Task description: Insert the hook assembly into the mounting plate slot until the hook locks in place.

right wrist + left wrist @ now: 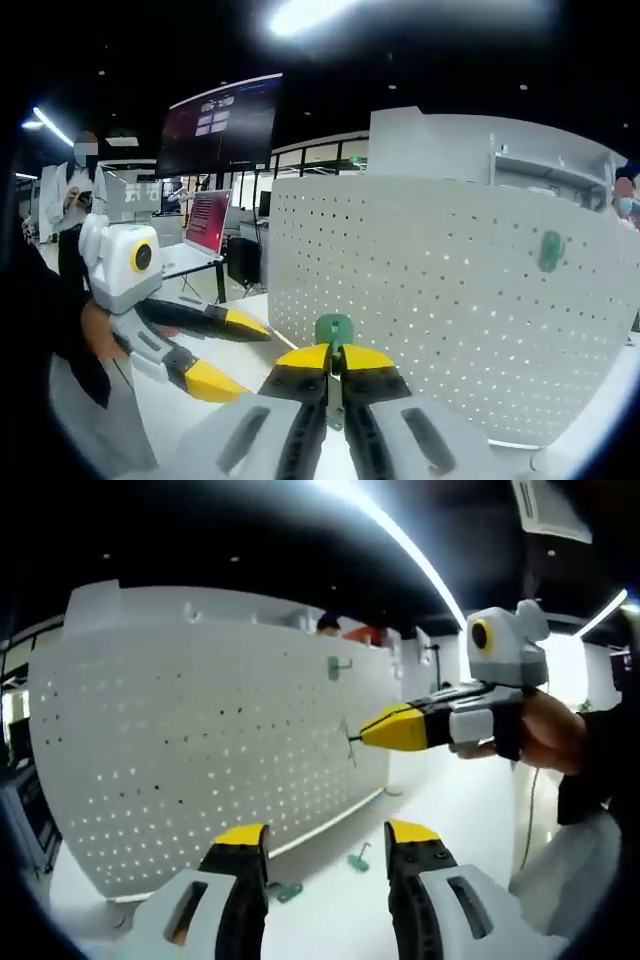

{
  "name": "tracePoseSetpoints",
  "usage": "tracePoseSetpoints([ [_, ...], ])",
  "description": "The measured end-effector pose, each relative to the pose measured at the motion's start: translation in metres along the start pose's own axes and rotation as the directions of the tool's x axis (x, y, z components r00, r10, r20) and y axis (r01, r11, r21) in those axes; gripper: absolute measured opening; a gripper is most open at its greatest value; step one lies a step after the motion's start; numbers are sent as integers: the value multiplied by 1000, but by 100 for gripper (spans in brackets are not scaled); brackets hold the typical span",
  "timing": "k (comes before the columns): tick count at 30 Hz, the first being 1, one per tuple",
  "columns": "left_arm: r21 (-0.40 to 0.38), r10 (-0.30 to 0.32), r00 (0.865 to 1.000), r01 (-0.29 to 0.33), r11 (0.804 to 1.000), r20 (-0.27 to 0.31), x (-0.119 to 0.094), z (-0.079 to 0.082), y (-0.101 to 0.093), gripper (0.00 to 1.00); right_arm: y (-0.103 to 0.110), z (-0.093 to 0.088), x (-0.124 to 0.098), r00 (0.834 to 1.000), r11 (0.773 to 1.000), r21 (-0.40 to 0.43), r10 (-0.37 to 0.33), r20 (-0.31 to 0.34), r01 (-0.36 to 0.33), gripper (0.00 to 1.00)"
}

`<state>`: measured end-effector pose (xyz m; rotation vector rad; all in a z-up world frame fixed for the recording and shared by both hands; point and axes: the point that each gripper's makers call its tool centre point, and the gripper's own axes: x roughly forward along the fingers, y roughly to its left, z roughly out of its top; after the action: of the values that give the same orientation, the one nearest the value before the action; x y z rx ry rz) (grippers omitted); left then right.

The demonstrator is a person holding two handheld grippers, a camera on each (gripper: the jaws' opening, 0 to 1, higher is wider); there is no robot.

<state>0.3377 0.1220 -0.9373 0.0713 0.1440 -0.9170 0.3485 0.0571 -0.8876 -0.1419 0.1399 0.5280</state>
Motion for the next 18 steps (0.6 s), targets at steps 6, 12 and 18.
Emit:
tracePoseSetpoints([
  [6,5,-5,1000,5,1000,-4,-2,-6,-2,56,-10,5,-4,999,999,16,-39,24,38,1],
  [12,8,-10,1000,10,1000,-10,-1,-9,-4,60,-21,6,-9,997,997,33,-74,35,73,1],
  [18,-4,-8,1000,8,1000,-21,-2,-16,-2,60,-31,7,-14,994,994,46,-104,41,102,1],
])
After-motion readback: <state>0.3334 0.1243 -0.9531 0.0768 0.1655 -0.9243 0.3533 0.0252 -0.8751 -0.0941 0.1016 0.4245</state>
